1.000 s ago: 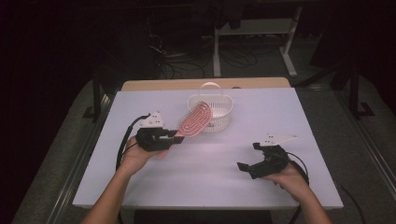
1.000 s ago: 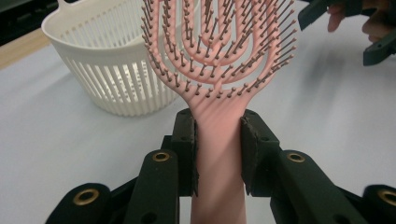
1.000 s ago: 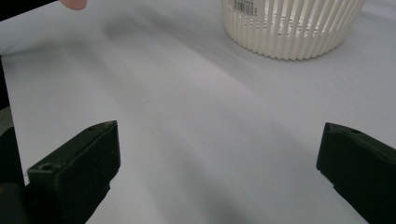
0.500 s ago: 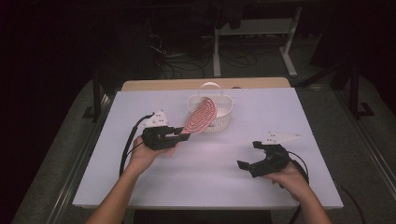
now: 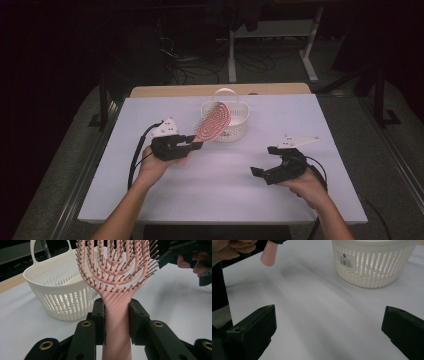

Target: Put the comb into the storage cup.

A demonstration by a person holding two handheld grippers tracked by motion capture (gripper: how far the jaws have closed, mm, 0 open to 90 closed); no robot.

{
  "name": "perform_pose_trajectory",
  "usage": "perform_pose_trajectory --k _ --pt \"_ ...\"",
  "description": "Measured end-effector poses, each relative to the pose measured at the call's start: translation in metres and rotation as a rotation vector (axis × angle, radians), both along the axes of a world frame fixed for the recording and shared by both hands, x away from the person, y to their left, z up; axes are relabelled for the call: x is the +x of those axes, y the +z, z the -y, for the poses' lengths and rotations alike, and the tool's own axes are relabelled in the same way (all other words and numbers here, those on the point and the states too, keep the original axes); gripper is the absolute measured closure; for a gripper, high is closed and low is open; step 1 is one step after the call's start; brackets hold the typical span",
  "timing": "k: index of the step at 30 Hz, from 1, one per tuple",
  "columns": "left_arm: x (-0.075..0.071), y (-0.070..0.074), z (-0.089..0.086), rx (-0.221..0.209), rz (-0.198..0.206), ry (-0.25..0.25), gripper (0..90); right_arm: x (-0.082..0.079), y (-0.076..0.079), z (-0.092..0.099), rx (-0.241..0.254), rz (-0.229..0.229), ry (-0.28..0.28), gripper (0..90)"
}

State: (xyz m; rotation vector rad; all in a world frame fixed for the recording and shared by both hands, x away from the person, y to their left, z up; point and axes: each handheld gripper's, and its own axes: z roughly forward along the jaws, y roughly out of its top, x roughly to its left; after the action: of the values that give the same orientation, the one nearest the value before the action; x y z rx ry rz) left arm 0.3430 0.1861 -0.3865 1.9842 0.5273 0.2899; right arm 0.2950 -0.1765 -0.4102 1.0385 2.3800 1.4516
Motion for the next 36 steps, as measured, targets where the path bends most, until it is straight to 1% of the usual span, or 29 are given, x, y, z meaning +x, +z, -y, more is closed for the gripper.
perform_pose_trajectory --k 6,9,14,16,18,21,25,29,36 --pt "0.000 -0.001 0.001 0.010 0.006 0.004 70.5 0.004 0.005 -0.003 0.019 0.000 0.001 0.0" --pt "-0.001 -0.001 0.001 0.008 0.010 0.005 70.5 0.006 0.008 -0.005 0.029 0.002 0.006 0.0" --pt "0.001 -0.002 0.000 0.005 0.002 0.011 70.5 0.015 0.016 -0.010 0.062 0.018 0.014 0.0" --pt "0.001 -0.003 0.000 0.012 0.004 0.012 70.5 0.017 0.019 -0.013 0.070 0.021 0.023 0.0" --pt "0.002 -0.003 0.000 0.014 0.004 0.014 70.5 0.021 0.022 -0.018 0.072 0.031 0.032 0.0" --pt "0.000 -0.003 0.001 0.007 0.002 0.019 70.5 0.024 0.023 -0.020 0.079 0.030 0.034 0.0" --pt "-0.001 -0.005 0.003 0.014 0.006 0.014 70.5 0.027 0.026 -0.024 0.083 0.037 0.033 0.0" --pt "-0.003 -0.005 0.003 0.012 0.011 0.014 70.4 0.031 0.029 -0.027 0.092 0.040 0.033 0.0" --pt "-0.005 -0.004 0.001 0.004 0.020 0.033 70.5 0.038 0.036 -0.035 0.103 0.051 0.050 0.0"
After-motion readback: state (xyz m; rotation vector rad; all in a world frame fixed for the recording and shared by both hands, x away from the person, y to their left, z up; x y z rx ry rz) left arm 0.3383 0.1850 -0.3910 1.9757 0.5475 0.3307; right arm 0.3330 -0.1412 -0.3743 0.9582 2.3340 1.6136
